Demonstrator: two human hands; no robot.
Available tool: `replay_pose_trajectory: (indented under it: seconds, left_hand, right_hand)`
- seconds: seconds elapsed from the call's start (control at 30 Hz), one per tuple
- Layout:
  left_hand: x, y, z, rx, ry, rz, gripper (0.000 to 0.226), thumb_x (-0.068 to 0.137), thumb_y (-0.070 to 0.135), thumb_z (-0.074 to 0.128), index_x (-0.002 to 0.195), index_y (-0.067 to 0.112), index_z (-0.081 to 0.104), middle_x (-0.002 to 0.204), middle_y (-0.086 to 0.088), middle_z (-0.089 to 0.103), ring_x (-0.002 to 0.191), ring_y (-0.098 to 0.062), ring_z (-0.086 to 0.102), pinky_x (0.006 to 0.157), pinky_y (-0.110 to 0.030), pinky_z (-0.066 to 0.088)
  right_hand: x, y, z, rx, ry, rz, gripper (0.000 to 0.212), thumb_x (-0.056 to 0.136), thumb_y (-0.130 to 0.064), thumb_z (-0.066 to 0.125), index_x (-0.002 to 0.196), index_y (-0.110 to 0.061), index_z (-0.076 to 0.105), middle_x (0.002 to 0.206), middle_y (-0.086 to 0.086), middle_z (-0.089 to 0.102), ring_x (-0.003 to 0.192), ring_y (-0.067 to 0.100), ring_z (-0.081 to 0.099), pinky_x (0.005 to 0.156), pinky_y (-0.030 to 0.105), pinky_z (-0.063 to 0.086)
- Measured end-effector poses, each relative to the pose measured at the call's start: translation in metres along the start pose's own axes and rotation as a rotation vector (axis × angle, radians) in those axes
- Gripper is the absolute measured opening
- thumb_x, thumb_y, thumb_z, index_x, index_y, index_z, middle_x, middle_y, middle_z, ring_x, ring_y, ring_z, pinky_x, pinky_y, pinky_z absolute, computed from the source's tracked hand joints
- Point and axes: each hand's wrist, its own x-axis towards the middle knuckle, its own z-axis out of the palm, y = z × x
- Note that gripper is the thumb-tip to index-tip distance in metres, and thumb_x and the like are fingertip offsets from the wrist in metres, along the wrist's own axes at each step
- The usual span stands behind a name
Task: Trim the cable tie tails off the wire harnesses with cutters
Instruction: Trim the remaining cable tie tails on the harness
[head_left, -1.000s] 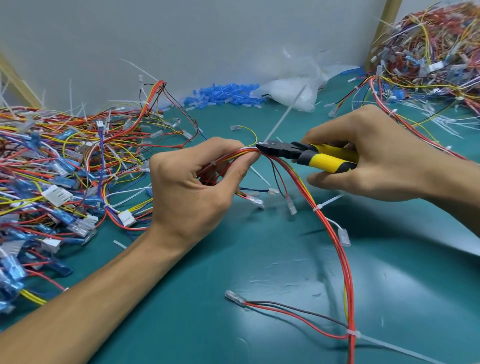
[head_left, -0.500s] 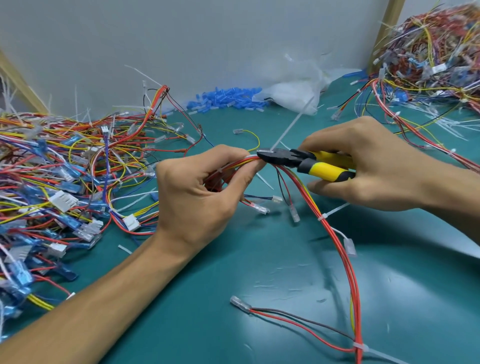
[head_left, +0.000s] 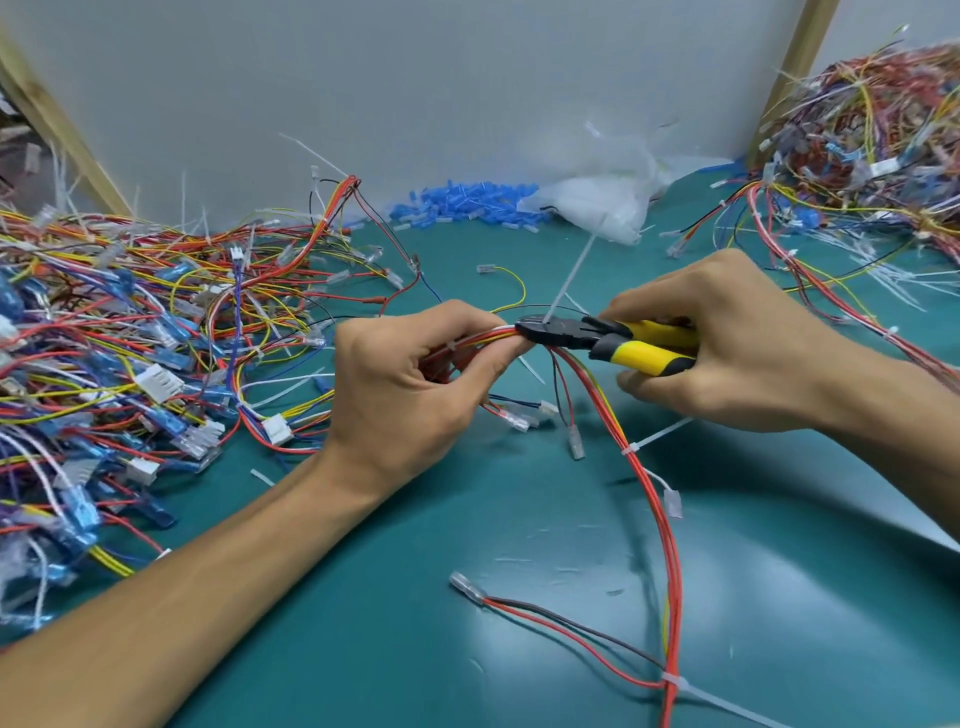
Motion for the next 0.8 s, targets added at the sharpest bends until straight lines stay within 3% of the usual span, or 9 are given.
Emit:
replay_pose_trajectory:
  seconds: [0.13, 0.33, 0.57, 0.7, 0.8]
  left_hand:
    - [-0.0001, 0.0015, -0.0004, 0.001, 0.014, -0.01, 0.014, 0.09, 0.02, 0.082, 0.082, 0.01, 0.08, 0.061, 0.006, 0.068, 0.051, -0.021, 0.062, 0.05, -0.034, 0.046]
    - [0.0006, 0.003, 0.0003, 0.01, 0.017, -0.006, 0.014, 0.09, 0.021, 0.083, 0.082, 0.009, 0.08, 0.062, 0.012, 0.065, 0.05, -0.018, 0.059, 0.05, -0.034, 0.046]
    - [0.0008, -0.0015, 0.0023, 0.021, 0.032, -0.005, 0.011, 0.089, 0.019, 0.083, 0.083, 0.01, 0.08, 0.061, 0.007, 0.066, 0.05, -0.022, 0.06, 0.05, -0.036, 0.047]
    - [0.0008, -0.0033, 0.002, 0.006, 0.033, -0.005, 0.013, 0.09, 0.021, 0.082, 0.084, 0.01, 0.08, 0.062, 0.009, 0.066, 0.05, -0.02, 0.061, 0.049, -0.036, 0.047]
    - [0.0016, -0.004, 0.0018, -0.005, 0.036, -0.004, 0.013, 0.09, 0.021, 0.083, 0.084, 0.01, 0.08, 0.062, 0.01, 0.066, 0.051, -0.019, 0.061, 0.049, -0.035, 0.046]
  right_hand:
    - [0.0003, -0.0021, 0.0008, 0.024, -0.027, -0.014, 0.009, 0.075, -0.022, 0.068, 0.075, -0.014, 0.062, 0.06, 0.006, 0.041, 0.059, 0.02, 0.029, 0.052, 0.043, 0.031]
    - [0.0022, 0.0021, -0.001, -0.003, -0.056, -0.033, 0.022, 0.073, -0.021, 0.069, 0.094, -0.019, 0.073, 0.071, 0.003, 0.058, 0.066, 0.024, 0.046, 0.058, 0.041, 0.039]
    - [0.0022, 0.0003, 0.0082, 0.028, -0.02, -0.012, 0.006, 0.081, -0.013, 0.068, 0.086, -0.014, 0.071, 0.062, 0.01, 0.048, 0.06, 0.028, 0.037, 0.052, 0.043, 0.034]
    - [0.0009, -0.0015, 0.0068, 0.03, -0.011, 0.018, 0.015, 0.08, -0.021, 0.065, 0.091, -0.015, 0.074, 0.06, 0.013, 0.043, 0.058, 0.026, 0.032, 0.05, 0.043, 0.032]
    - [0.0001, -0.0028, 0.0067, 0.055, -0.013, 0.054, 0.02, 0.074, -0.017, 0.067, 0.092, -0.015, 0.076, 0.059, 0.01, 0.038, 0.057, 0.018, 0.025, 0.049, 0.037, 0.027]
